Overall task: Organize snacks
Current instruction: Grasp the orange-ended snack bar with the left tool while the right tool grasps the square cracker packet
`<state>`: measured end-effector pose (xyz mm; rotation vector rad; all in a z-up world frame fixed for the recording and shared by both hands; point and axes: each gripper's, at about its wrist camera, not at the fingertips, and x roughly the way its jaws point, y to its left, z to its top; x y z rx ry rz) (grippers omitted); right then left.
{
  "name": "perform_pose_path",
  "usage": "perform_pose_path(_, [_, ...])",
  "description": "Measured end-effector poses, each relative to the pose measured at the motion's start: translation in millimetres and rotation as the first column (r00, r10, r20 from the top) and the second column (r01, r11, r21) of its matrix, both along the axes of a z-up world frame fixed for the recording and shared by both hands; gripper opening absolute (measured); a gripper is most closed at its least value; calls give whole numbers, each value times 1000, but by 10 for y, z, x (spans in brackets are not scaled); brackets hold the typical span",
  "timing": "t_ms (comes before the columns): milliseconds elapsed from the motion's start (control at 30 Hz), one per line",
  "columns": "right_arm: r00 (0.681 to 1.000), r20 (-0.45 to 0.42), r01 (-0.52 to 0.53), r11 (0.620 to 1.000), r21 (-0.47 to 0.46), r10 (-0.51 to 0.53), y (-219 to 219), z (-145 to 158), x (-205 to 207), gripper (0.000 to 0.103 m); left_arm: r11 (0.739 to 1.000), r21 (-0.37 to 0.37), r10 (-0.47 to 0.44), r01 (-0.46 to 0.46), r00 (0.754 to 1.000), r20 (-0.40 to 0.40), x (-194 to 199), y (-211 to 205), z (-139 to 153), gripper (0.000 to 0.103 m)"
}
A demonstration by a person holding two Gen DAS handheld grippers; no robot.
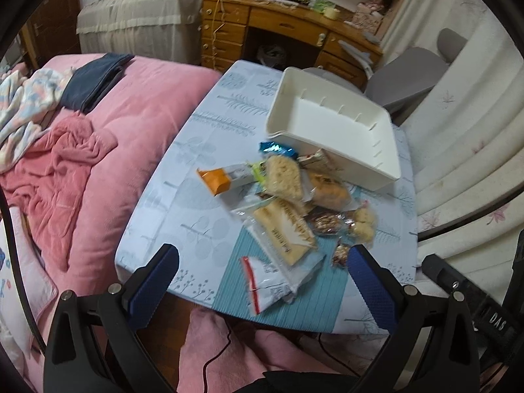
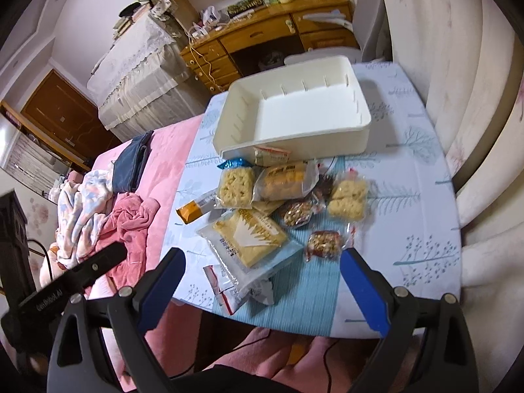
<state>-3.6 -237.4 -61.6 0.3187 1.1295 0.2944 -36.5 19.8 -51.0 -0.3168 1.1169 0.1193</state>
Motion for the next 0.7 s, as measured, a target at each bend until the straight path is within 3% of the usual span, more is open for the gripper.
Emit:
perform_pose_path(200, [995, -98, 26, 999, 48, -21, 39, -170, 114, 96, 1000, 7, -1, 2, 999, -55, 102, 164, -147, 99])
perform_pose_path(400, [972, -207, 134, 985, 111, -109, 124, -346, 187, 96, 996, 19, -89, 91, 993, -81, 361, 362, -228, 97])
perform_pose_path(700, [877, -373, 391, 903, 181, -305, 401, -613, 161, 96, 953, 12, -297, 302, 944, -141, 888, 655, -333, 95])
